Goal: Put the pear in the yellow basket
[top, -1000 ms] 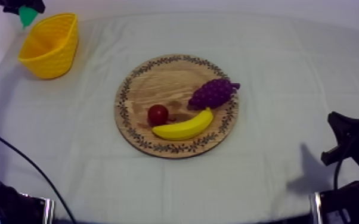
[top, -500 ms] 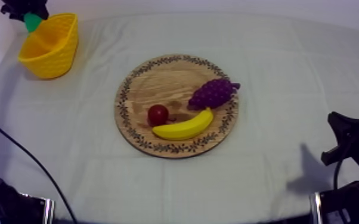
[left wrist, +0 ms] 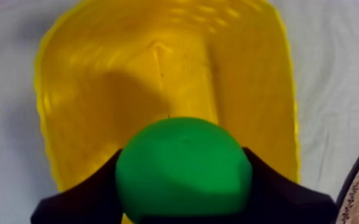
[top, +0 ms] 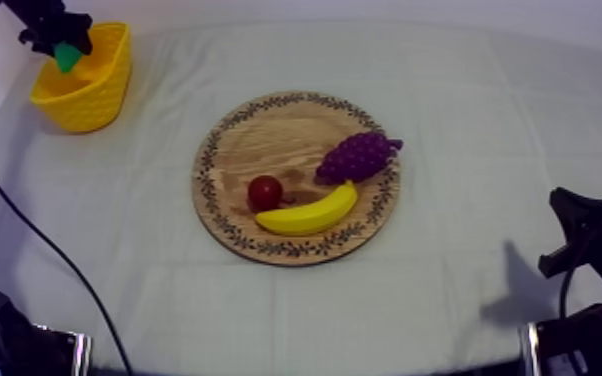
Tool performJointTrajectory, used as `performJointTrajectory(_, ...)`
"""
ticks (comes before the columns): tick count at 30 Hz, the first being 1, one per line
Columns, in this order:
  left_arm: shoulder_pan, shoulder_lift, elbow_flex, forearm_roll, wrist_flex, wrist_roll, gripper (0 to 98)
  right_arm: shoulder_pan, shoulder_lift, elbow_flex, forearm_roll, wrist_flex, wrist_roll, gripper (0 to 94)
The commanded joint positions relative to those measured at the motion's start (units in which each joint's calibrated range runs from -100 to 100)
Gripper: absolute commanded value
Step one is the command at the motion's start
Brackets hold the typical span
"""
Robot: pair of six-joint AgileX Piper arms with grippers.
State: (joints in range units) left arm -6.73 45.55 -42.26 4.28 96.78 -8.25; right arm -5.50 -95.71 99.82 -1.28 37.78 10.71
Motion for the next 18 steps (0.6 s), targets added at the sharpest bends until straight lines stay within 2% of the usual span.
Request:
performJointTrajectory(1, -0.1, 1.8, -0.5, 0.05, 0.1, -0.2, 56.9, 0.0, 0.0, 0.0, 0.0, 0.0, 0.0, 0.4)
performJointTrajectory(14, -0.3, 4.0, -1.1, 0.09, 0.1, -1.3, 80.7, 0.0, 0.0, 0.0, 0.0, 0.0, 0.0, 0.4)
performJointTrajectory(18, -0.3, 3.7, -0.6, -0.28, 0.1, -1.0, 84.9, 0.0, 0.0, 0.0, 0.0, 0.0, 0.0, 0.4)
